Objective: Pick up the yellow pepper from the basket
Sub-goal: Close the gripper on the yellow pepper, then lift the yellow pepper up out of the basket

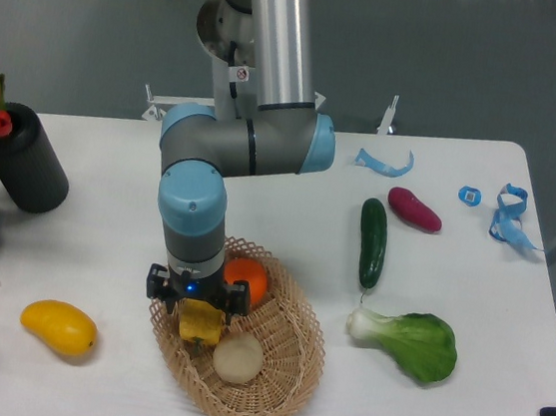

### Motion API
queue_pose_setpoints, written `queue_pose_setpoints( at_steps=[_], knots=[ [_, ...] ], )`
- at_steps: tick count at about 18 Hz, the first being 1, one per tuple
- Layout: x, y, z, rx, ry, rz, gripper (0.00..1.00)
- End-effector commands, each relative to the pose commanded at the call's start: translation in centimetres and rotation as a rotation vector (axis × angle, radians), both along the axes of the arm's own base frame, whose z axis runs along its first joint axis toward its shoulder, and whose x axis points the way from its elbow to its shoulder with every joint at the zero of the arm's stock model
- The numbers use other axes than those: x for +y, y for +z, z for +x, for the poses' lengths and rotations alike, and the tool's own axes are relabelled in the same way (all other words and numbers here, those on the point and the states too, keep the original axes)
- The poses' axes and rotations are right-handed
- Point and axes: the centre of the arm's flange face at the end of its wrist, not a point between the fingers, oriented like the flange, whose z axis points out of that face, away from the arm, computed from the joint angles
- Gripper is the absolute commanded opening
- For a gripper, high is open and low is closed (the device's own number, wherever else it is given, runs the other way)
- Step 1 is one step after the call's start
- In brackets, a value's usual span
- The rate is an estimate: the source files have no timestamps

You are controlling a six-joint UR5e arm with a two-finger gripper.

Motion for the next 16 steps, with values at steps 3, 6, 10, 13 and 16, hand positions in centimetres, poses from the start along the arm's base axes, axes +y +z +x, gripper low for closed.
queue_pose_setpoints(
  at_steps=[3,6,10,13,16],
  knots=[
    [0.2,0.5,-0.1,0.005,0.0,0.01,0.42],
    [0.5,1.4,-0.3,0.014,-0.002,0.024,0.35],
    [1.1,5.2,-1.2,0.063,-0.013,0.076,0.35],
    [1.0,9.8,-1.9,0.136,-0.111,0.122,0.35],
    [-0.3,12.2,-3.0,0.177,-0.162,0.135,0.35]
  ],
)
